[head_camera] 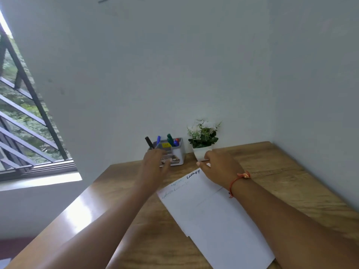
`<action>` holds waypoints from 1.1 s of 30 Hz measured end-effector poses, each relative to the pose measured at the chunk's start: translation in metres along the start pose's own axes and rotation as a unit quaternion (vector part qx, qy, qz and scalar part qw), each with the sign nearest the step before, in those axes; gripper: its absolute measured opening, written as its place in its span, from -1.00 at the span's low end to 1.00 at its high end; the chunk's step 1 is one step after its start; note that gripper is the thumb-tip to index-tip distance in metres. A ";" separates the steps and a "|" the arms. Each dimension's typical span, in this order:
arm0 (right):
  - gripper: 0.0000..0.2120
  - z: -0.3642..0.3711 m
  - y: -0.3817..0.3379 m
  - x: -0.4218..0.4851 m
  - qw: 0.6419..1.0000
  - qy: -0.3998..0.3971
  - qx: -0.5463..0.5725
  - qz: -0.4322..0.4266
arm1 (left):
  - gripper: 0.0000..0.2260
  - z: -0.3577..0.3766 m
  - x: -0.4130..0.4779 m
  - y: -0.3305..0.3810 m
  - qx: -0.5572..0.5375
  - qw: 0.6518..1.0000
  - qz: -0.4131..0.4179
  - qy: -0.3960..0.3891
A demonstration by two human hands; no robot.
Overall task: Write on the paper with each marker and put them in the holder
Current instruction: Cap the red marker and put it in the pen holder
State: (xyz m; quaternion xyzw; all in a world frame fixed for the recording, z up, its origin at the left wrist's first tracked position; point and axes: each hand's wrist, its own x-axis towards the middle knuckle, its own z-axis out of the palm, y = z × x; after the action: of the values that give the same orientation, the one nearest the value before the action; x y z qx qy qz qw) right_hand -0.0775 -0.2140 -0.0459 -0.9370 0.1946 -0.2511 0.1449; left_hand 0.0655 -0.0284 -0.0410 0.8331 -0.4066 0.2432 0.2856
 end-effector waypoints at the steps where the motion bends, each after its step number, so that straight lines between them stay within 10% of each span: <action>1: -0.58 0.000 0.002 -0.001 1.000 -0.007 -0.010 0.000 | -0.73 -0.001 -0.013 -0.005 0.021 1.000 0.005 -0.019; 13: -0.54 -0.005 0.011 -0.013 0.983 -0.156 -0.071 0.066 | -0.73 -0.008 -0.049 -0.023 -0.023 0.978 0.021 -0.204; 33: -0.42 -0.006 -0.005 0.001 0.949 -0.243 -0.075 0.186 | -0.63 -0.009 -0.046 -0.032 -0.012 0.963 0.004 -0.269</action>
State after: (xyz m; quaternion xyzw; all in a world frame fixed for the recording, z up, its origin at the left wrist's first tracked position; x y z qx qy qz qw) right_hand -0.0785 -0.2107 -0.0392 -0.9250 0.3426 0.0313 0.1612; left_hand 0.0644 0.0188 -0.0729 0.8625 -0.4750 0.0062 0.1746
